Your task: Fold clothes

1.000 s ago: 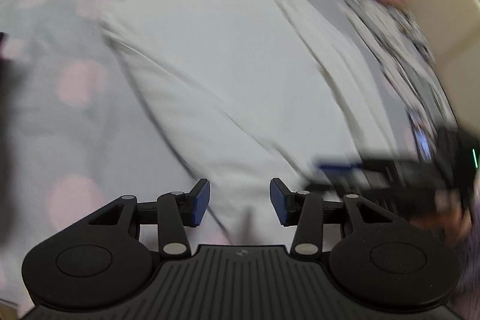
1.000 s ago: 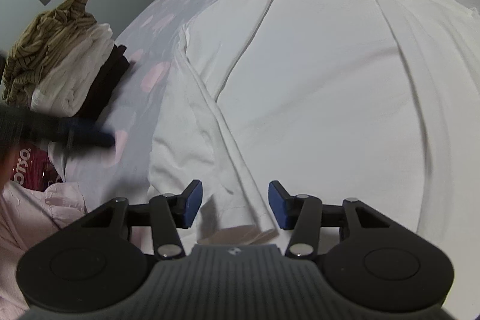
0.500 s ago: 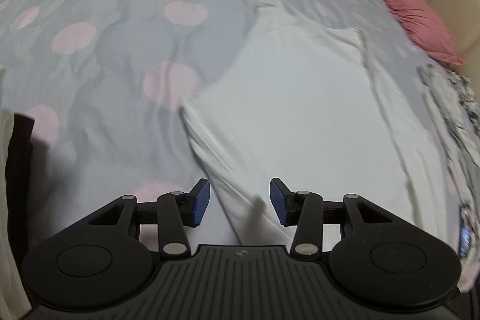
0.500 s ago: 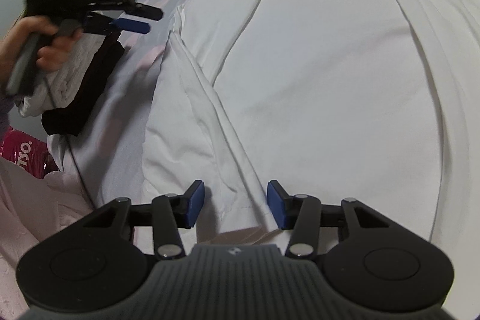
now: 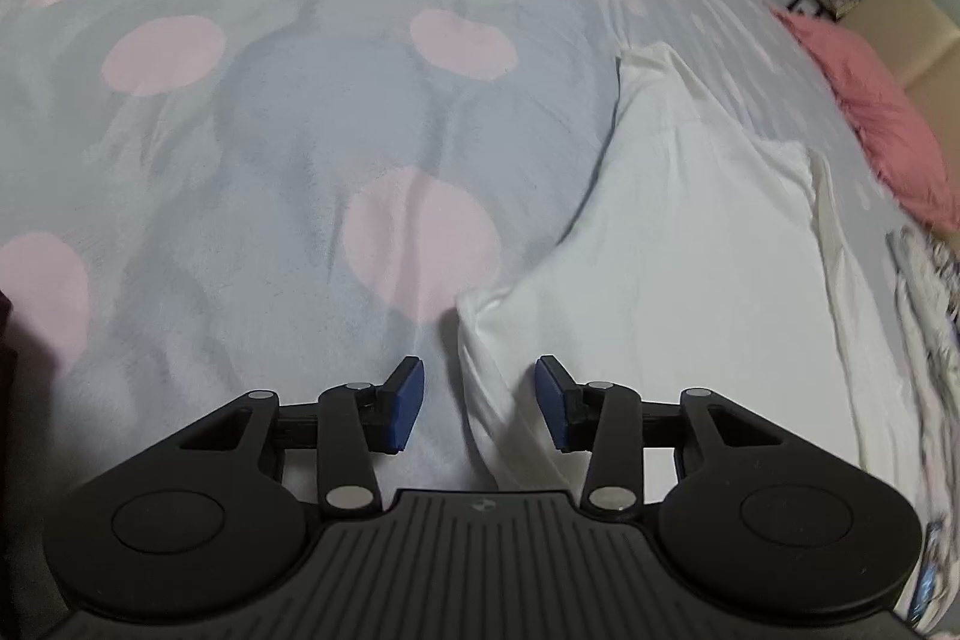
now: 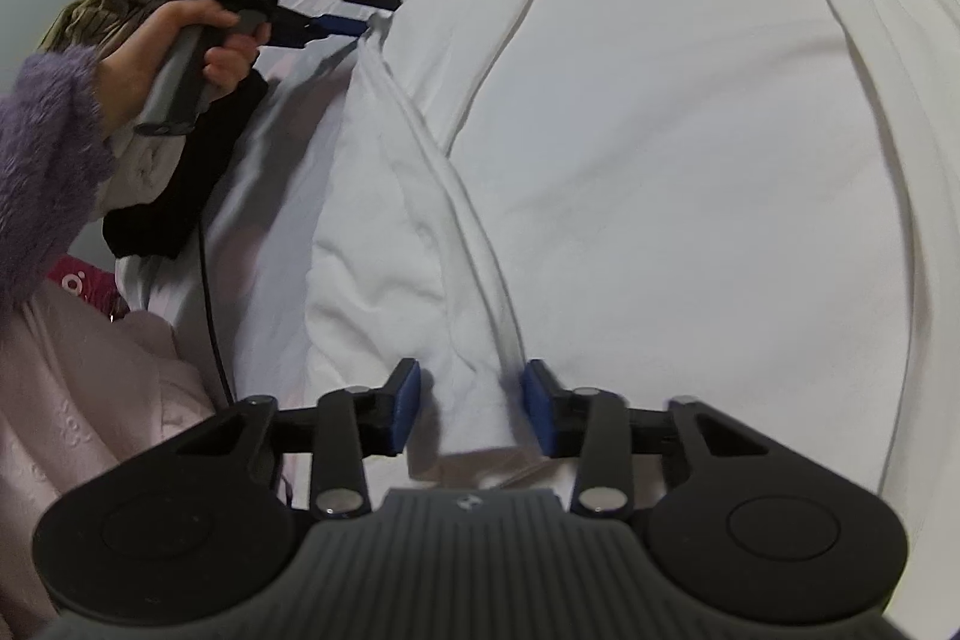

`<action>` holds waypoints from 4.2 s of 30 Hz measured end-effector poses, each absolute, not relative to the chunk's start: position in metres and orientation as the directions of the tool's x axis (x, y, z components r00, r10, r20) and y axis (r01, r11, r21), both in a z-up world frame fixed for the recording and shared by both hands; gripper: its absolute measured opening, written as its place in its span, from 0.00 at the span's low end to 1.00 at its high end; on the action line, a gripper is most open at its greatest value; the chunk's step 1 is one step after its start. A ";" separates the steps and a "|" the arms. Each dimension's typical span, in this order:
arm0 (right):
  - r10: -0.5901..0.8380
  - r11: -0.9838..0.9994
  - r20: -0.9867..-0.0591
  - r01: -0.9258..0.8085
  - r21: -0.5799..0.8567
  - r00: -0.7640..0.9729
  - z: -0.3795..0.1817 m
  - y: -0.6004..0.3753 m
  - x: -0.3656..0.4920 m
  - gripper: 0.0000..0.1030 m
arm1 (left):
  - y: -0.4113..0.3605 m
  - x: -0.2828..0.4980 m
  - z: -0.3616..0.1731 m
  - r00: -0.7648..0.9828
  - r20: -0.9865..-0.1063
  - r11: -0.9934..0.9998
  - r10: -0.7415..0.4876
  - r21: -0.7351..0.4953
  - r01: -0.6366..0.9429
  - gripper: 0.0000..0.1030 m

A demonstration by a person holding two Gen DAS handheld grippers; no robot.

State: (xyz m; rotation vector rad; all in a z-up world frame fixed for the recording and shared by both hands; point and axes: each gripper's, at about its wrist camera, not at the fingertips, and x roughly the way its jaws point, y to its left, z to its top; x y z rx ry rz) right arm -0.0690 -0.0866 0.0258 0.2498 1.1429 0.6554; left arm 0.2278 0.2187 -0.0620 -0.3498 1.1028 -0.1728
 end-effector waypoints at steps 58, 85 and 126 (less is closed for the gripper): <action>0.750 0.660 -0.608 -0.336 0.672 0.258 0.075 -0.077 -0.156 0.10 | -0.011 0.219 -0.010 0.468 -0.835 0.873 -0.290 -0.031 0.486 0.04; 0.634 0.772 -0.755 -0.087 0.629 0.171 0.002 -0.123 -0.145 0.12 | -0.028 0.205 -0.013 0.471 -0.804 0.867 -0.362 -0.106 0.486 0.31; 0.620 0.760 -0.779 -0.323 0.564 0.098 0.025 -0.113 -0.174 0.33 | 0.073 -0.124 -0.052 0.356 -0.888 0.655 -0.290 0.087 0.750 0.44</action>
